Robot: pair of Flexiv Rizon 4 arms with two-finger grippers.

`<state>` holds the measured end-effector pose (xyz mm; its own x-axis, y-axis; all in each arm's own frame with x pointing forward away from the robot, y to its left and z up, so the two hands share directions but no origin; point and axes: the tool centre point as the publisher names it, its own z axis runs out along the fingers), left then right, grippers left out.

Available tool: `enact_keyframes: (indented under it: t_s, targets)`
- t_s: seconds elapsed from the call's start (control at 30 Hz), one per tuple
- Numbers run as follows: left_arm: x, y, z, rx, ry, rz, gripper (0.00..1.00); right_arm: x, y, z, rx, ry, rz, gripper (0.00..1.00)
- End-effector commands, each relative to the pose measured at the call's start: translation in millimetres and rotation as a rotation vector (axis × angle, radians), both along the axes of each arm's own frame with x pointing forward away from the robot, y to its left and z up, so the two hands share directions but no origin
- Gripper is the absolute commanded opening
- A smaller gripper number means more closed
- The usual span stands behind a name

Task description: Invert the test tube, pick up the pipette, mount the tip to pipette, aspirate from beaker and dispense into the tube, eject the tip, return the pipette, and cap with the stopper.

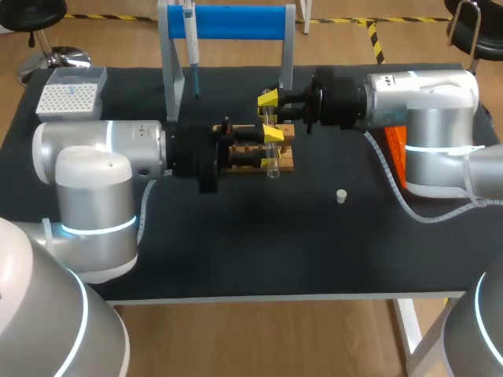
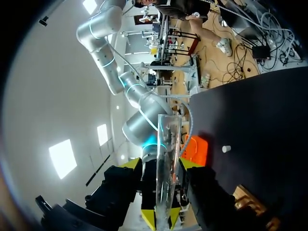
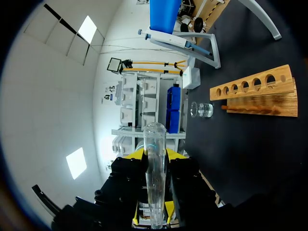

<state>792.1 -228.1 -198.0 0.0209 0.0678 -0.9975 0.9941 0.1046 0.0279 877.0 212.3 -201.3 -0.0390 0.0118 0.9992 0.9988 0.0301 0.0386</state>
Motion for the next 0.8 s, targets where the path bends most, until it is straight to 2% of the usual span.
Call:
enact_keyframes:
  t_s: [0.03,0.07,0.1,0.13,0.43,0.47,0.5,0.8]
  targets:
    - [0.0,1.7,-0.5,0.004,0.004,-0.008,0.38,-0.3,0.4,0.6,-0.003,0.000,-0.001,0.00]
    - [-0.1,1.9,-1.0,0.005,0.006,-0.009,0.18,-0.3,0.4,0.6,-0.003,0.000,-0.001,0.00]
    - [-0.1,2.1,-1.6,0.006,0.011,-0.006,0.03,-0.3,0.4,0.6,-0.003,0.000,-0.001,0.00]
    - [-0.1,2.3,-1.9,0.006,0.012,-0.005,0.00,-0.3,0.4,0.6,-0.003,0.000,-0.001,0.00]
    - [-0.5,1.9,-1.9,-0.002,0.012,-0.021,0.00,-0.3,0.4,0.6,-0.003,0.000,-0.001,0.00]
    - [-0.5,1.9,-1.9,-0.002,0.012,-0.021,0.00,-0.3,0.4,0.6,-0.003,0.000,-0.001,0.58]
    - [-0.5,1.9,-1.9,-0.002,0.012,-0.021,0.00,-0.3,0.4,0.6,-0.003,0.000,-0.001,1.00]
    - [-0.5,1.9,-1.9,-0.002,0.012,-0.021,0.00,-0.3,0.4,0.6,-0.003,0.000,-0.001,1.00]
